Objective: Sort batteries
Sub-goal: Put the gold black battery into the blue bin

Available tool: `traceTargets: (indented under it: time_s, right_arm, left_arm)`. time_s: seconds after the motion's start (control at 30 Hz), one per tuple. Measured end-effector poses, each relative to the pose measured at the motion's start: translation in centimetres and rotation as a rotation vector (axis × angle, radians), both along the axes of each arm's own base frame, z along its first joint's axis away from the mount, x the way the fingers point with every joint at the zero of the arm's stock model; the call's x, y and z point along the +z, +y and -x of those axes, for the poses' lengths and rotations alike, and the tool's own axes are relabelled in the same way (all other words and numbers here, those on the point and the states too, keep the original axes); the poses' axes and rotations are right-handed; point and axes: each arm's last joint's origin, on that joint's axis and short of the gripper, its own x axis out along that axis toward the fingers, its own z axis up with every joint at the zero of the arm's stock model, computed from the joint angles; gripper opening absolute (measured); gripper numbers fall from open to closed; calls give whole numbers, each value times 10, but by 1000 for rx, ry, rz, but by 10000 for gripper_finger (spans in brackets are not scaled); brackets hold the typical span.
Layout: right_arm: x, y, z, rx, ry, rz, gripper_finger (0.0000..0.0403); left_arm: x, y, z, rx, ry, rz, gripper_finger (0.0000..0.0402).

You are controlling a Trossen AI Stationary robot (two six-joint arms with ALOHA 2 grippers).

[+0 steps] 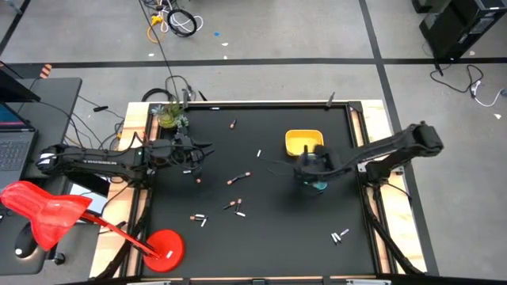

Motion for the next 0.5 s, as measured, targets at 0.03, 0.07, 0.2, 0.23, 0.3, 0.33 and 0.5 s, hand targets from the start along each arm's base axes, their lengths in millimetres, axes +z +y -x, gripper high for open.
traceTargets:
  time_s: [0.03,0.07,0.2,0.23,0.3,0.33,0.5]
  right_arm:
    - [-5,1,5,-19,-3,-3,56]
    - [-10,1,9,-31,-8,-7,72]
    - [-25,0,16,-63,-23,10,144]
    - [-26,-1,16,-66,-21,17,159]
    - [-27,-2,16,-68,-8,24,183]
    - [-26,-2,16,-67,2,27,191]
    - [2,-7,8,-46,-69,108,206]
  left_arm:
    - [0,0,0,0,-1,0,117]
    - [0,0,0,0,-2,1,117]
    - [1,0,-1,1,-16,5,117]
    - [1,0,-1,1,-16,5,117]
    - [1,0,-1,1,-19,5,117]
    - [2,0,-1,1,-19,4,117]
    - [2,0,-1,-1,-18,-4,117]
